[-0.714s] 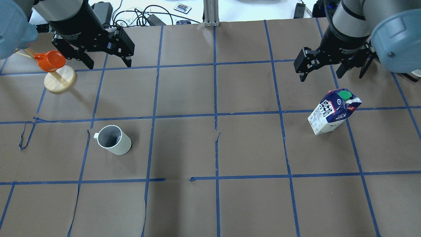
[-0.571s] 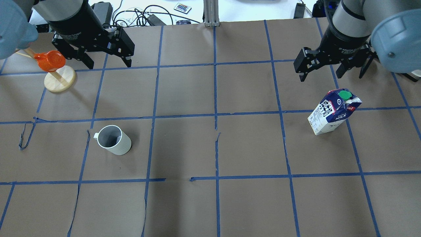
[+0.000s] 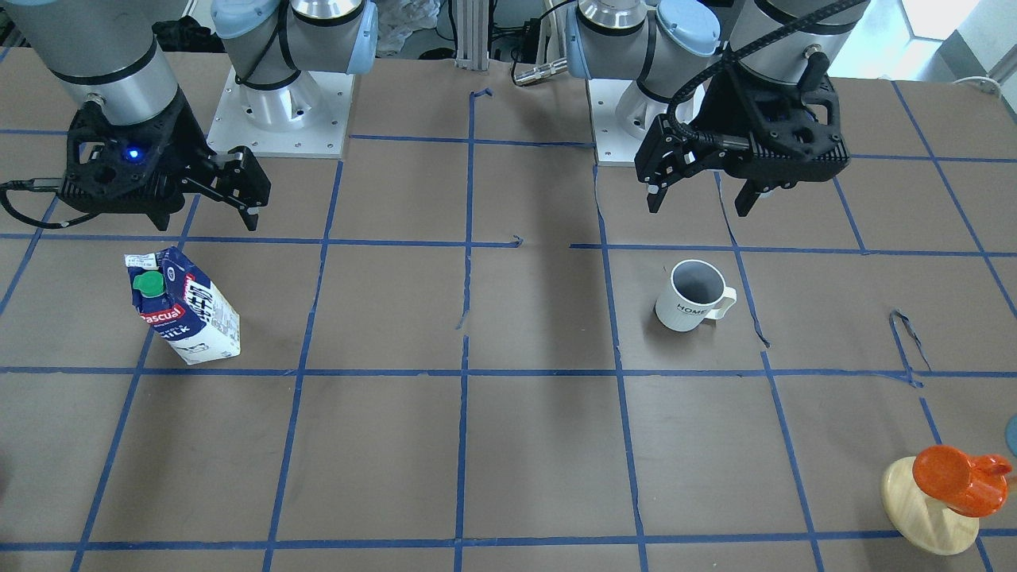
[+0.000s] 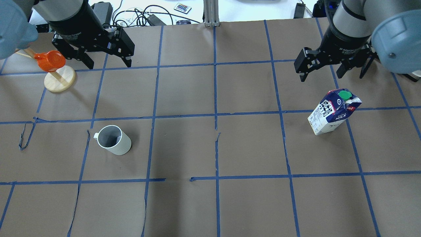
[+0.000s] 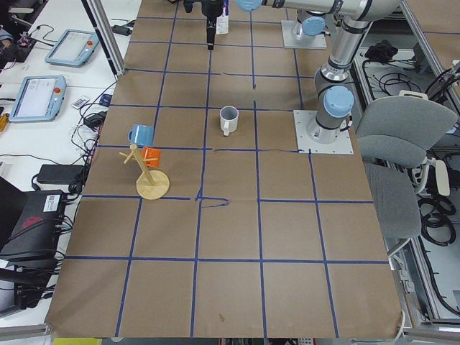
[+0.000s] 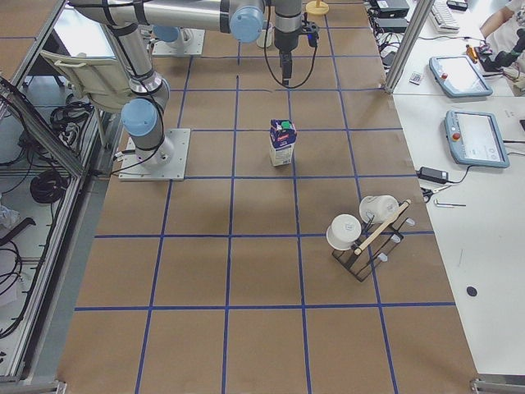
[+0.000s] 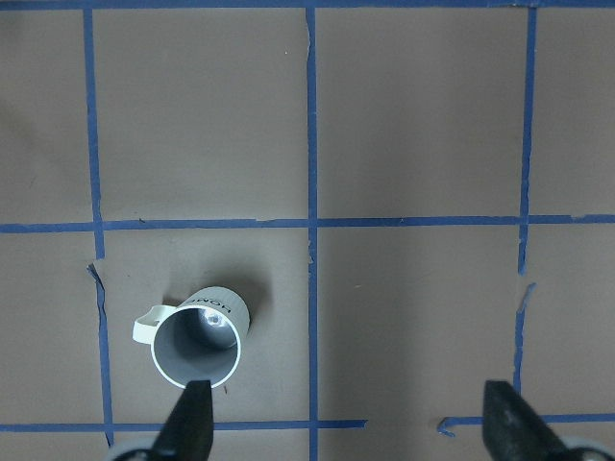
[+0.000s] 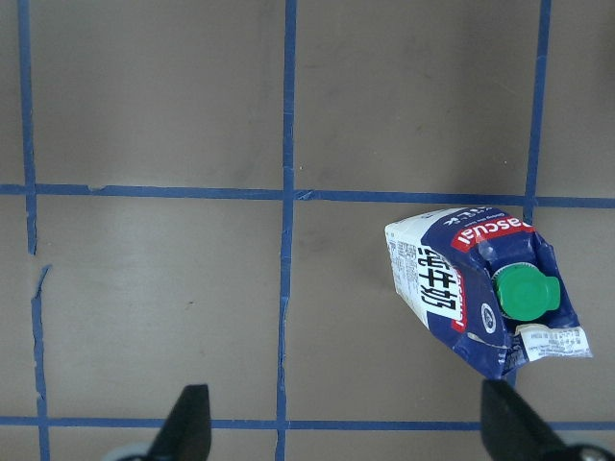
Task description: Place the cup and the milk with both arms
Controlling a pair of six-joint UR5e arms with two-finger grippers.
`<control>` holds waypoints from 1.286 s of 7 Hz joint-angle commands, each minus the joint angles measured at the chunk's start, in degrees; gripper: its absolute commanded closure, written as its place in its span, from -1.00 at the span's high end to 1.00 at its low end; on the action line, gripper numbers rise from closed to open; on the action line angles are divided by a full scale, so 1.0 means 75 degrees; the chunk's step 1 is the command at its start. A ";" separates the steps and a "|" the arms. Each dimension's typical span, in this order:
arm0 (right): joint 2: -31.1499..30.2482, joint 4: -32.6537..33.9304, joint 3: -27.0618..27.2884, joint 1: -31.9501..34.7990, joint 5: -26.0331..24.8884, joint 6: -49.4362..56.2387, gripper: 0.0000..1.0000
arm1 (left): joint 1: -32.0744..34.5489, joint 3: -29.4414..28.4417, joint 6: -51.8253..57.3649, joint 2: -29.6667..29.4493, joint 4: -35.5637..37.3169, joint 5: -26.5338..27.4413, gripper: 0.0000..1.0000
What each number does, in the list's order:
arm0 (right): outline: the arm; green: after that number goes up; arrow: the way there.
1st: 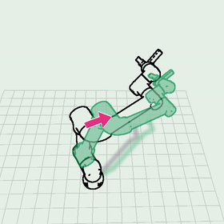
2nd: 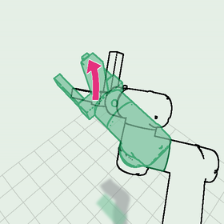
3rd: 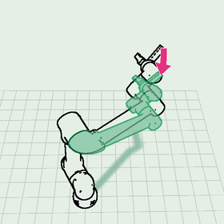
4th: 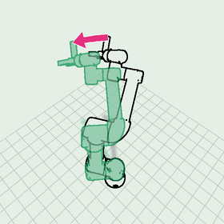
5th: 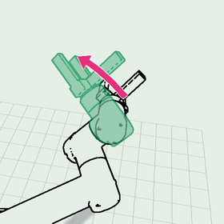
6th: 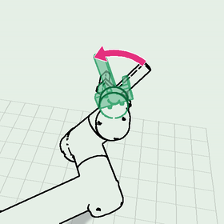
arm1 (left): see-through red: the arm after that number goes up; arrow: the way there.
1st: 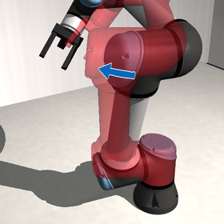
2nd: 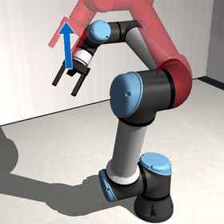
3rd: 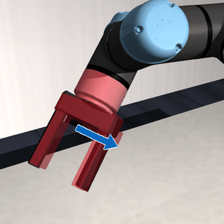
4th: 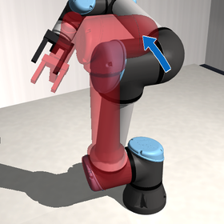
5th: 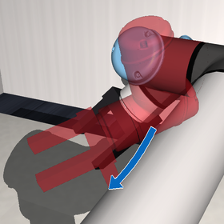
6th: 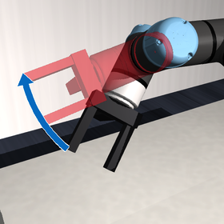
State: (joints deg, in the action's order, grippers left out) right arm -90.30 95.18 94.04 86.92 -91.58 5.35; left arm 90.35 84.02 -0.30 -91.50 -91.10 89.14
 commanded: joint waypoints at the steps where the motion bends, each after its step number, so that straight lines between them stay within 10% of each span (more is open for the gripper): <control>1: 0.0004 0.0070 0.0001 0.0011 0.0023 0.0072 1.00 | 0.0000 0.0000 -0.0006 0.0000 -0.0005 0.0009 1.00; 9: 0.0016 0.0083 0.0024 0.0012 -0.0105 0.0084 1.00 | 0.0000 0.0187 0.0005 0.0105 -0.0017 0.0009 1.00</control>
State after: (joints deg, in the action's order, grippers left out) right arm -90.19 95.84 94.20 86.99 -92.20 5.91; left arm 90.35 84.94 -0.33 -90.97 -91.47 89.21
